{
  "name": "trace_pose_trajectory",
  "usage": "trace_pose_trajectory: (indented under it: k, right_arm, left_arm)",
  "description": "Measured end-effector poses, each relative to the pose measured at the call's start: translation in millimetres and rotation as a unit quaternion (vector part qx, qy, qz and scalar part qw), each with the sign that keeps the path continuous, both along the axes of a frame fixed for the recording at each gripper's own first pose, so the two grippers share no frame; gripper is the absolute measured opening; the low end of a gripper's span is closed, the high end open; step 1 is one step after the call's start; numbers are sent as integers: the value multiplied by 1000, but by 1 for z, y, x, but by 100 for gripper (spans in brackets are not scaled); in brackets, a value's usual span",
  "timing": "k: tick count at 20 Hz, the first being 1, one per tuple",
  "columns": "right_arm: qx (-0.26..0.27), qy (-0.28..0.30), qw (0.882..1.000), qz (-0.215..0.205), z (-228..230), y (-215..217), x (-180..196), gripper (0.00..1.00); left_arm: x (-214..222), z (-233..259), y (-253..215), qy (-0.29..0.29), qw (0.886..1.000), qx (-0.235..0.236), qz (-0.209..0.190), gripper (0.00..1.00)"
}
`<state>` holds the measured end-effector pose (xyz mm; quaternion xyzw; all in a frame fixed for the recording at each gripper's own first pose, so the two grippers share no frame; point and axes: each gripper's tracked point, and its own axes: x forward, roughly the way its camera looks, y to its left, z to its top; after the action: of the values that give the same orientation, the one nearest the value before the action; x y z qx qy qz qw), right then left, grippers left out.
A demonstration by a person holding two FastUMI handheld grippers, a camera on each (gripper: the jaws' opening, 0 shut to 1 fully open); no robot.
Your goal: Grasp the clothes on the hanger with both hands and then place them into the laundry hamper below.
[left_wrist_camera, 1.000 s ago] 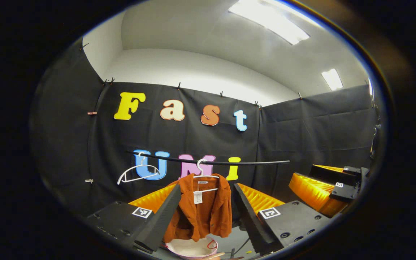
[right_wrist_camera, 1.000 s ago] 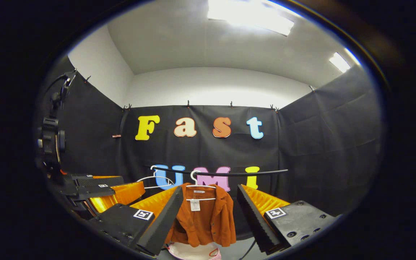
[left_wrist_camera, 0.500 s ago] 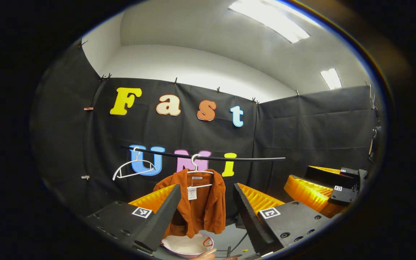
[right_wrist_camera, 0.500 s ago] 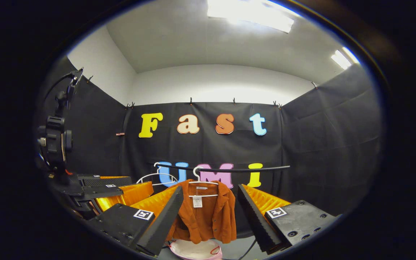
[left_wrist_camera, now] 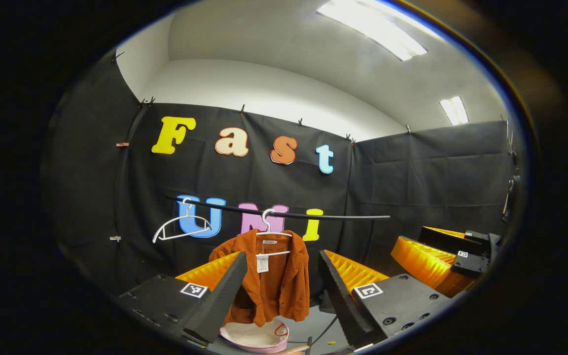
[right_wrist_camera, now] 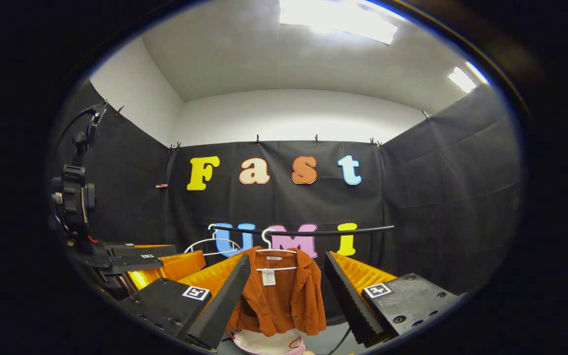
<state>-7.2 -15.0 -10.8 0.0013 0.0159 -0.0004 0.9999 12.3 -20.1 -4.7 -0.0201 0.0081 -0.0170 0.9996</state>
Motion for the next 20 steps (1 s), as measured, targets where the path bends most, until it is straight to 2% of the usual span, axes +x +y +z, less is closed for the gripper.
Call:
trace_pose_trajectory:
  k: [5,11,12,20]
  right_arm:
    - [-9,2,1000,10,-4,9,0,97]
    - [7,-1,1000,6,-8,11,-1,99]
    - [10,5,1000,8,-12,13,-1,97]
    - [16,26,1000,-6,-34,29,-3,97]
  left_arm:
    - [-1,-2,8,4,1000,-13,6,92]
    - [-7,-6,9,4,1000,-3,7,92]
    - [-7,-6,11,1,1000,-2,8,92]
    - [-10,-32,20,34,999,7,-19,92]
